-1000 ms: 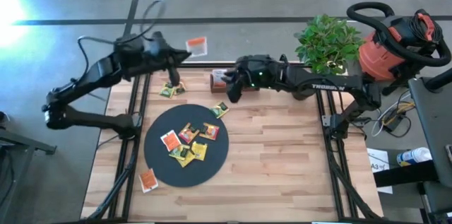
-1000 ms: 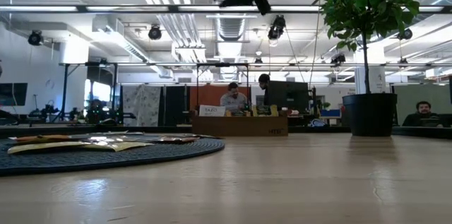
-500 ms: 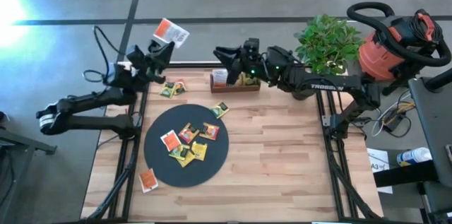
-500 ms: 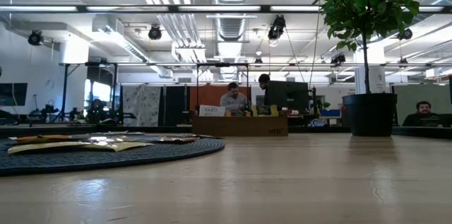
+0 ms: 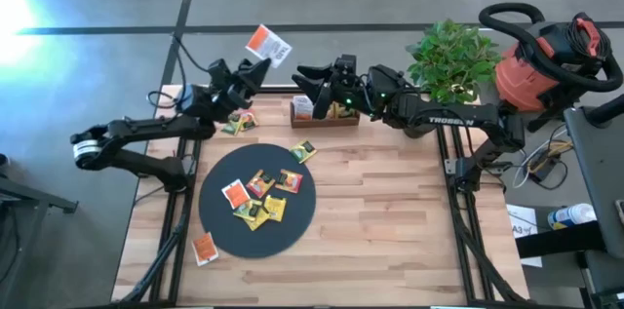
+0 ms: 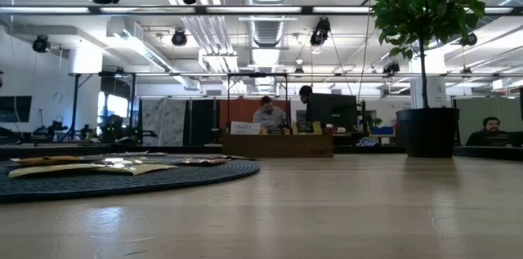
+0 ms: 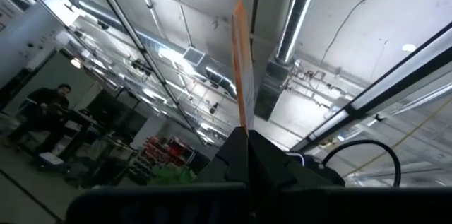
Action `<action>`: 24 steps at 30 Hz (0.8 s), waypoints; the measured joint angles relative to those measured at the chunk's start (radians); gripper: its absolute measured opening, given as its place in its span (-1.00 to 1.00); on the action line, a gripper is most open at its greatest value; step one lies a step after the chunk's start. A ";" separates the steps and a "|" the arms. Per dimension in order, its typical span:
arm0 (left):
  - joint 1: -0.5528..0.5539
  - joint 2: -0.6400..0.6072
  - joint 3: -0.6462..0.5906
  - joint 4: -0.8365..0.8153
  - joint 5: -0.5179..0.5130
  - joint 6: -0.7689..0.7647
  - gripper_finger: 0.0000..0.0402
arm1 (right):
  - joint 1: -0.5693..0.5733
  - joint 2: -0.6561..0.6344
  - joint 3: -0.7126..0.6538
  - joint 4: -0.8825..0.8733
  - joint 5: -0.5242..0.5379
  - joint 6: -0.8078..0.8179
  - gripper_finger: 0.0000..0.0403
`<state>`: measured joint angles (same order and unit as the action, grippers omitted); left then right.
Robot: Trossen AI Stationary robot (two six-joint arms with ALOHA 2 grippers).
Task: Pick & Place Tea
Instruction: Put the orange tea bag into the left section of the wooden organizer
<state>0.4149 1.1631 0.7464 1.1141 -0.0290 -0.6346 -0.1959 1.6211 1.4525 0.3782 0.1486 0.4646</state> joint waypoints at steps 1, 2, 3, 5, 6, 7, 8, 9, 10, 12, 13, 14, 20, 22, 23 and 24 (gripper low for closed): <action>0.000 0.017 0.011 -0.001 0.013 -0.009 -1.00 | 0.000 0.000 0.000 0.000 0.000 0.000 0.01; 0.000 0.033 0.021 -0.001 0.022 -0.023 -1.00 | 0.000 0.000 0.000 -0.001 0.000 -0.001 0.01; 0.000 0.048 0.029 0.004 0.028 -0.034 -1.00 | -0.001 0.000 0.000 -0.001 0.000 -0.002 0.00; 0.000 0.075 0.040 0.022 0.037 -0.040 -1.00 | -0.001 0.000 0.000 0.002 0.007 -0.010 0.00; 0.000 0.085 0.041 0.031 0.038 -0.045 -1.00 | -0.001 0.000 0.000 0.004 0.008 -0.015 0.00; 0.000 0.094 0.041 0.041 0.038 -0.052 -1.00 | -0.001 0.000 0.000 0.005 0.008 -0.017 0.00; 0.000 0.100 0.041 0.046 0.038 -0.059 -1.00 | -0.001 0.000 0.000 0.007 0.008 -0.018 0.00; 0.000 0.105 0.040 0.050 0.038 -0.066 -1.00 | -0.003 0.000 0.000 0.011 0.008 -0.019 0.00; 0.000 0.109 0.039 0.055 0.038 -0.074 -1.00 | -0.003 0.000 0.000 0.020 0.009 -0.019 0.00; 0.000 0.113 0.039 0.059 0.039 -0.084 -1.00 | -0.007 0.000 0.000 0.029 0.013 -0.020 0.00; 0.000 0.114 0.039 0.063 0.039 -0.085 -1.00 | -0.010 0.000 0.000 0.028 0.018 -0.020 -0.01; 0.000 0.115 0.039 0.064 0.039 -0.085 -1.00 | -0.011 0.000 0.000 0.027 0.026 -0.020 -0.01; 0.000 0.114 0.038 0.096 0.064 -0.087 -1.00 | -0.020 0.000 0.000 0.024 0.034 -0.023 -0.10; 0.000 0.114 0.038 0.094 0.076 -0.097 -1.00 | -0.025 0.000 0.000 0.022 0.034 -0.029 -0.12; 0.000 0.114 0.037 0.094 0.080 -0.101 -1.00 | -0.025 0.000 0.000 0.022 0.033 -0.035 -0.13; -0.001 0.114 0.037 0.094 0.083 -0.101 -1.00 | -0.027 0.000 0.000 0.022 0.031 -0.039 -0.13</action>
<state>0.4142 1.2774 0.7837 1.2086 0.0537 -0.7357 -0.2227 1.6211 1.4525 0.4004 0.1794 0.4257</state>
